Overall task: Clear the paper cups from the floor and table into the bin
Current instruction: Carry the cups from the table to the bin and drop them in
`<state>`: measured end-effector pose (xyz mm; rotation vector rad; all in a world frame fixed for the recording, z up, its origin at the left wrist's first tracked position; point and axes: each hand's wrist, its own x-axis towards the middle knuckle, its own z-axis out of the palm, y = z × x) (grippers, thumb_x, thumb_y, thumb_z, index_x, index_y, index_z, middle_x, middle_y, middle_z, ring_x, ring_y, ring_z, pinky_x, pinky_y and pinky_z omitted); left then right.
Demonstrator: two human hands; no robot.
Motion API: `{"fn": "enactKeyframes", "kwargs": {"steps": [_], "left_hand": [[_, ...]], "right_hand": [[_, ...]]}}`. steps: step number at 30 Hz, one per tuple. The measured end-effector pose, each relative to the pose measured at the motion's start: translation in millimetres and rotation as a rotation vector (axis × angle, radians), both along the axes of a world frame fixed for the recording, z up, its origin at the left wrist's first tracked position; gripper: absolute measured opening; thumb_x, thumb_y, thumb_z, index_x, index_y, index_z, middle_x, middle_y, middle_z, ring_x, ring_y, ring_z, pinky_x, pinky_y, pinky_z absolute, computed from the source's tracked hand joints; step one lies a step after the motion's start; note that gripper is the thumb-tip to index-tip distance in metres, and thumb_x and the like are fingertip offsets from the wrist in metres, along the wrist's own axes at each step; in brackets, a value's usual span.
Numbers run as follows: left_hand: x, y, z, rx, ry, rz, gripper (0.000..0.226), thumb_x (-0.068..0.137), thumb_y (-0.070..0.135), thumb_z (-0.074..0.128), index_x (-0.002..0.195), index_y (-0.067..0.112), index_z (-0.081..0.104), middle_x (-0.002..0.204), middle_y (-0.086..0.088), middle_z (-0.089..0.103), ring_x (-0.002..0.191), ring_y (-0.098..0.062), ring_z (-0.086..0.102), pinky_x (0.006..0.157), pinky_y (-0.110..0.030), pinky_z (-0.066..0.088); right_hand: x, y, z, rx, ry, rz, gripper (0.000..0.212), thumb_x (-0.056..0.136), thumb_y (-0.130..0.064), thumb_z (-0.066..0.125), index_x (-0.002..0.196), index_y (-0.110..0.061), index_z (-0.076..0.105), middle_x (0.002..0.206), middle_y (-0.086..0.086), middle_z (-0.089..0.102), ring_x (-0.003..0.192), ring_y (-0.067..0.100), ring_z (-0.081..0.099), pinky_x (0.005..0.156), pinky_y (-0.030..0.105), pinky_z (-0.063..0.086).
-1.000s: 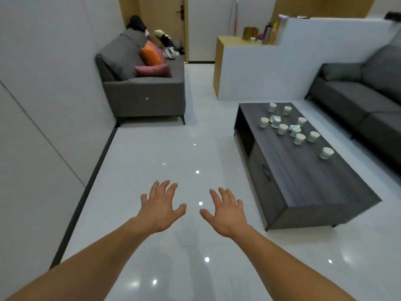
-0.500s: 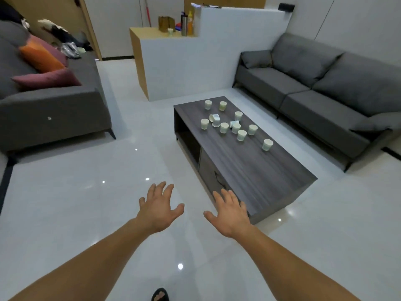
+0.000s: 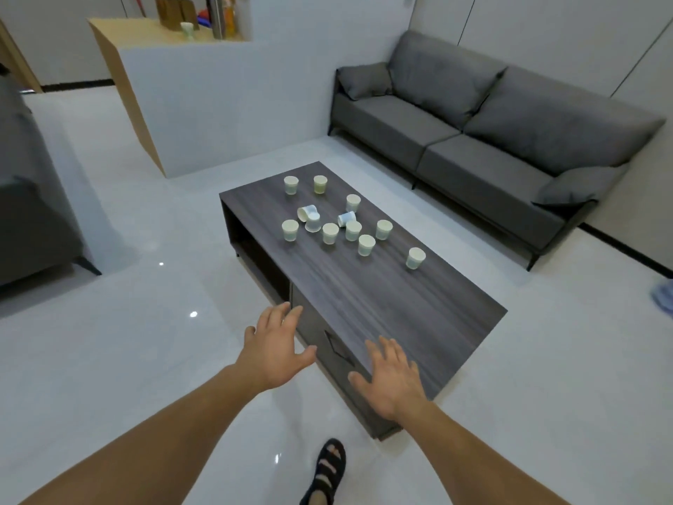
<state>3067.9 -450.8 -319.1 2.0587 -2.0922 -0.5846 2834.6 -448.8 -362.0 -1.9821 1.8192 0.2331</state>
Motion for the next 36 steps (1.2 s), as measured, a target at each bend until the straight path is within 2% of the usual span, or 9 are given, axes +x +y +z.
{"fn": "enactKeyframes", "kwargs": {"steps": [7,11,16,22,28,32,36], "left_hand": [[22.7,-111.4,-3.1,0.044,0.003,0.053,0.081,0.085,0.058,0.050,0.150,0.023,0.019,0.157,0.001,0.017,0.145,-0.021,0.011,0.114,-0.048,0.024],[37.0,-169.3,-8.9,0.078,-0.008,0.011,0.082,0.084,0.057,0.053,0.150,0.023,0.018,0.156,0.001,0.018,0.144,-0.022,0.013,0.114,-0.046,0.025],[51.5,-253.7,-25.4,0.100,0.019,-0.089,0.084,0.084,0.056,0.055,0.151,0.021,0.017,0.156,-0.001,0.018,0.144,-0.022,0.014,0.115,-0.046,0.025],[66.7,-355.0,-31.4,0.129,0.026,-0.253,0.087,0.081,0.054,0.056,0.151,0.023,0.014,0.156,0.000,0.017,0.144,-0.020,0.013,0.116,-0.043,0.022],[52.2,-424.7,-33.6,0.135,0.000,-0.371,0.088,0.080,0.057,0.057,0.150,0.024,0.016,0.154,0.001,0.020,0.142,-0.019,0.017,0.114,-0.043,0.025],[35.1,-474.0,-33.5,0.150,-0.042,-0.394,0.089,0.079,0.058,0.058,0.150,0.025,0.016,0.156,-0.001,0.018,0.144,-0.022,0.013,0.114,-0.046,0.024],[13.1,-526.6,-37.9,0.176,-0.045,-0.385,0.084,0.080,0.054,0.059,0.148,0.024,0.020,0.154,-0.001,0.020,0.142,-0.022,0.016,0.114,-0.043,0.024]], "right_hand": [[16.1,-131.6,2.1,0.046,-0.006,0.036,0.079,0.093,-0.063,0.038,0.156,-0.025,0.006,0.164,0.002,-0.001,0.150,0.022,-0.005,0.119,0.051,0.012],[28.1,-184.3,-2.0,0.069,-0.013,0.034,0.079,0.093,-0.061,0.041,0.155,-0.026,0.008,0.164,0.002,0.001,0.150,0.022,-0.003,0.118,0.050,0.015],[43.8,-248.3,-12.5,0.110,0.003,-0.067,0.080,0.092,-0.060,0.046,0.155,-0.026,0.009,0.163,0.001,0.001,0.150,0.022,0.000,0.117,0.051,0.018],[59.9,-308.9,-18.0,0.112,0.036,-0.222,0.080,0.092,-0.061,0.042,0.155,-0.026,0.007,0.163,0.001,0.001,0.150,0.022,0.002,0.117,0.050,0.021],[60.9,-352.5,-21.7,0.072,0.020,-0.318,0.082,0.090,-0.061,0.045,0.155,-0.028,0.005,0.163,0.000,0.003,0.150,0.021,0.001,0.116,0.050,0.022],[51.6,-395.9,-26.3,0.059,0.011,-0.348,0.080,0.091,-0.060,0.044,0.155,-0.028,0.009,0.163,0.000,0.005,0.149,0.022,0.004,0.116,0.050,0.023],[33.1,-451.4,-46.1,0.085,-0.033,-0.354,0.081,0.091,-0.058,0.046,0.155,-0.026,0.008,0.162,0.002,0.006,0.149,0.024,0.007,0.115,0.050,0.027]]}}
